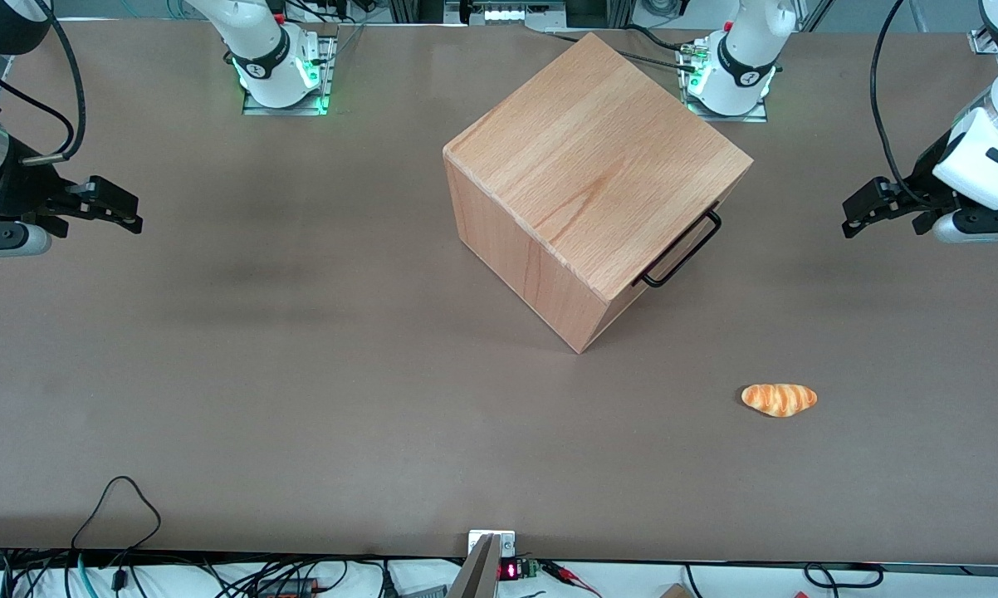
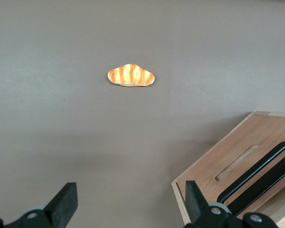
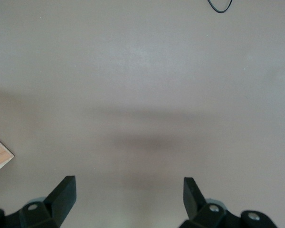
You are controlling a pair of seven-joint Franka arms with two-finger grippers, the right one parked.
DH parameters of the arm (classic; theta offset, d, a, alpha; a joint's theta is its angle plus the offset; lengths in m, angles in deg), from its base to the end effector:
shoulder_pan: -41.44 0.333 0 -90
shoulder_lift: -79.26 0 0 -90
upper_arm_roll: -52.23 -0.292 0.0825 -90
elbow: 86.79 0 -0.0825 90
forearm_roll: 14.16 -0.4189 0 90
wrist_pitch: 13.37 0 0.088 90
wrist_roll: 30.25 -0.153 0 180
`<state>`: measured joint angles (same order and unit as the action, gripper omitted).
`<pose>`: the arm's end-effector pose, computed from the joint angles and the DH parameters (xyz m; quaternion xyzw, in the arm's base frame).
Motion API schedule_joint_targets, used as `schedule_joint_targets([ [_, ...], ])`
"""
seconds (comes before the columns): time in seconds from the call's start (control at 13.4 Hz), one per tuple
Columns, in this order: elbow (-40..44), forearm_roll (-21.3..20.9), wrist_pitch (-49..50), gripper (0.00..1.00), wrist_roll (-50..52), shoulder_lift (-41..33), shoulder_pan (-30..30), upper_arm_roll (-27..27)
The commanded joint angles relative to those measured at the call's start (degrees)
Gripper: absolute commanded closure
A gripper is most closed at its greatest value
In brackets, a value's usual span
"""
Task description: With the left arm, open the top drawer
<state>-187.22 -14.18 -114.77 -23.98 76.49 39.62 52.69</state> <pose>0.5918 -0.0236 0.5076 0.9989 0.0348 0.0326 0.0021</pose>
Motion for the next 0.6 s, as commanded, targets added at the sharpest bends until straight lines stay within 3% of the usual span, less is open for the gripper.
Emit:
schedule_joint_targets([
  [0.0,0.06,-1.04,2.25,0.0,-0.47,-0.75,-0.12,-0.02],
  [0.52,-0.29,0.1,0.51,0.0,-1.43,0.83,0.32,0.07],
])
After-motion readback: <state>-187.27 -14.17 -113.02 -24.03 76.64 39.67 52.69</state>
